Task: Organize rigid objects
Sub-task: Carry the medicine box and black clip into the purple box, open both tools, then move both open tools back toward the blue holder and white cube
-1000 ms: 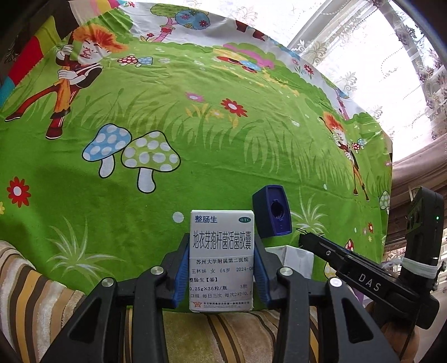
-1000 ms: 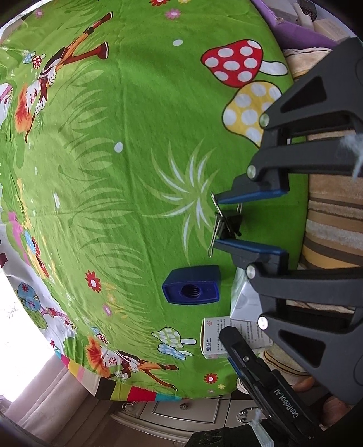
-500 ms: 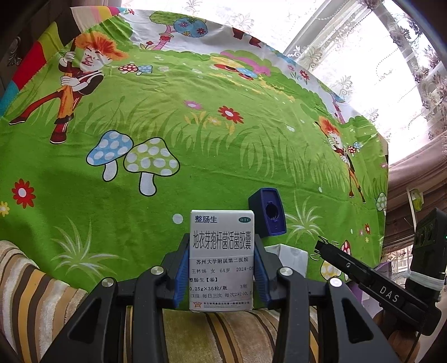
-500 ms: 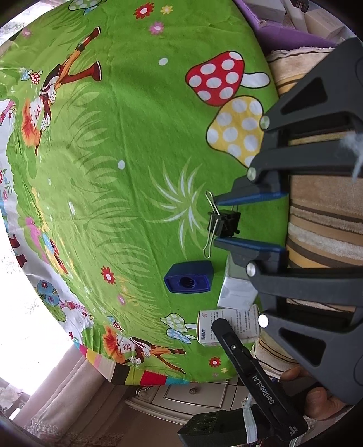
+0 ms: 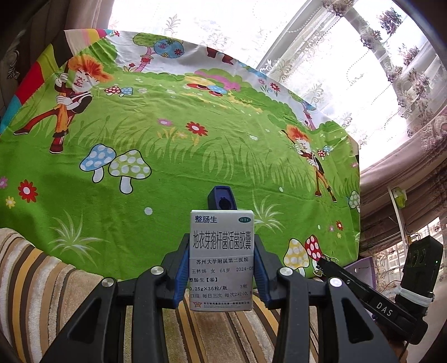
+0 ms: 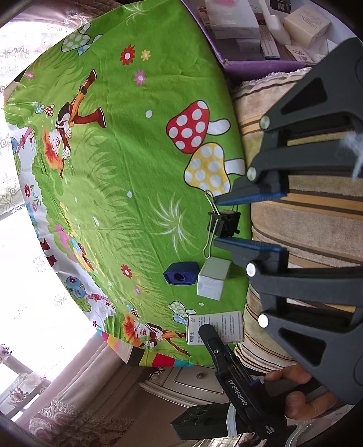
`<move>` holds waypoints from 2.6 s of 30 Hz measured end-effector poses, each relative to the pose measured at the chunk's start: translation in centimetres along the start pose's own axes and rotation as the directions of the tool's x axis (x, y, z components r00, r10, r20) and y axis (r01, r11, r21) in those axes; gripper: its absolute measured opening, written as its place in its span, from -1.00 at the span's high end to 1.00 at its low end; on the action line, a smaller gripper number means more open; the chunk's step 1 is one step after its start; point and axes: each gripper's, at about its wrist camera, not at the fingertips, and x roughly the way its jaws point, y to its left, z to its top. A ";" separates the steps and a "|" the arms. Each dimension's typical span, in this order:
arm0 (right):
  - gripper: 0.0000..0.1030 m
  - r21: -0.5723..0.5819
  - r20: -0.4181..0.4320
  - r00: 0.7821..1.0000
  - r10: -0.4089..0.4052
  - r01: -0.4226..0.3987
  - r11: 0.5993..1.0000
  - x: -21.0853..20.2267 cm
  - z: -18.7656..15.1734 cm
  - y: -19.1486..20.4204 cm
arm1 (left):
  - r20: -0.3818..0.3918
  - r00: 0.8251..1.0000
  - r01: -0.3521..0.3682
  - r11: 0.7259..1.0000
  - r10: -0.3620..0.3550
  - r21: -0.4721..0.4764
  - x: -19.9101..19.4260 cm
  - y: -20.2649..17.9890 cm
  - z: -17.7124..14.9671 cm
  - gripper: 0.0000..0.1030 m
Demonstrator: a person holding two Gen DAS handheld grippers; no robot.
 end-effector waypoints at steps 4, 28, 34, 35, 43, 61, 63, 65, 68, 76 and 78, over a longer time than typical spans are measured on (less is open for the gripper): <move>0.48 0.024 0.036 0.999 -0.003 0.002 1.000 -2.3 -1.1 -1.7 | -0.014 0.998 0.056 0.998 -0.056 0.041 -0.5 -2.7 -1.1 0.20; 0.48 0.118 0.194 0.921 -0.338 0.320 0.940 -14.3 -6.9 -13.7 | -0.308 0.903 0.384 0.884 -0.299 0.268 2.8 -20.1 -9.8 0.20; 0.48 0.165 0.204 0.891 -0.405 0.376 0.912 -16.2 -7.7 -16.1 | -0.378 0.860 0.461 0.841 -0.344 0.283 3.6 -23.0 -12.0 0.20; 0.48 0.173 0.205 0.888 -0.412 0.382 0.908 -16.4 -7.8 -16.5 | -0.386 0.854 0.470 0.834 -0.348 0.289 3.6 -23.4 -12.3 0.20; 0.46 0.231 0.201 0.843 -0.498 0.453 0.861 -17.8 -8.3 -18.3 | -0.453 0.812 0.531 0.787 -0.368 0.314 3.9 -24.9 -13.6 -0.12; -0.30 0.183 0.213 0.859 -0.465 0.433 0.883 -17.2 -8.2 -16.1 | -0.243 0.943 0.323 0.807 -0.228 0.495 1.2 -24.1 -13.0 -0.18; -0.30 0.166 0.215 0.862 -0.459 0.431 0.887 -17.0 -8.1 -15.6 | -0.203 0.956 0.289 0.812 -0.214 0.507 0.7 -23.6 -12.6 -0.18; -0.30 0.150 0.215 0.864 -0.455 0.431 0.890 -16.7 -8.1 -15.1 | -0.164 0.965 0.260 0.819 -0.203 0.511 0.2 -23.1 -12.2 -0.18; -0.31 0.131 0.214 0.868 -0.448 0.429 0.894 -16.4 -8.0 -14.5 | -0.102 0.977 0.211 0.833 -0.185 0.512 -0.6 -22.4 -11.6 -0.18; -0.31 0.096 0.207 0.880 -0.427 0.416 0.904 -15.6 -7.9 -13.2 | -0.050 0.986 0.162 0.864 -0.157 0.477 -0.8 -21.1 -10.5 -0.18; -0.31 0.090 0.205 0.883 -0.422 0.413 0.906 -15.4 -7.9 -12.9 | -0.051 0.987 0.158 0.869 -0.152 0.469 -0.7 -20.9 -10.4 -0.18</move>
